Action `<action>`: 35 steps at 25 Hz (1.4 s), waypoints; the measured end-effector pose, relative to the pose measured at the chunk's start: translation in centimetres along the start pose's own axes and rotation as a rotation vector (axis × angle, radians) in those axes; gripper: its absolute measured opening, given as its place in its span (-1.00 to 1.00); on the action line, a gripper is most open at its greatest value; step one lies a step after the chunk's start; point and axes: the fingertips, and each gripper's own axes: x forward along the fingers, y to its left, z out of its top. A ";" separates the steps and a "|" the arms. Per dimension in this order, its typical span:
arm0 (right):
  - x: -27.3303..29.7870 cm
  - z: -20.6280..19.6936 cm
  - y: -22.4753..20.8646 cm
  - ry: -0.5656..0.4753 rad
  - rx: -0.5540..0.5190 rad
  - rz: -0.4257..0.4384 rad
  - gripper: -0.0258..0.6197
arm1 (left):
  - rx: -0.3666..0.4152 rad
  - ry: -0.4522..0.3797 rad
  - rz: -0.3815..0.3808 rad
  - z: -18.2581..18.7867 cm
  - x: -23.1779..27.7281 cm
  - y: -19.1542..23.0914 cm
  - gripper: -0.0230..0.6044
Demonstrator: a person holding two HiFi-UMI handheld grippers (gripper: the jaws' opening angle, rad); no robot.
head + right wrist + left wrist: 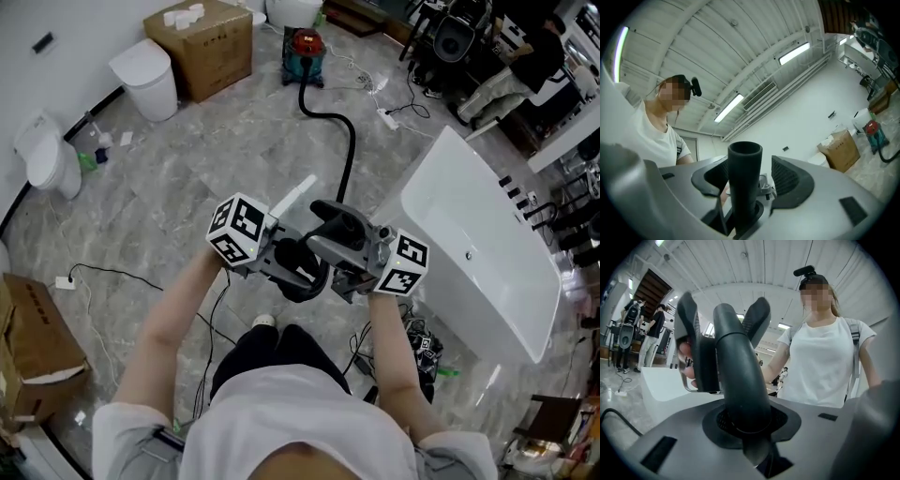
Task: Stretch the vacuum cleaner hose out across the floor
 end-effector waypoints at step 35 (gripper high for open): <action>-4.8 7.5 -5.5 -0.415 -0.046 -0.606 -0.60 | -0.271 -0.261 1.053 -10.0 -2.8 7.5 0.19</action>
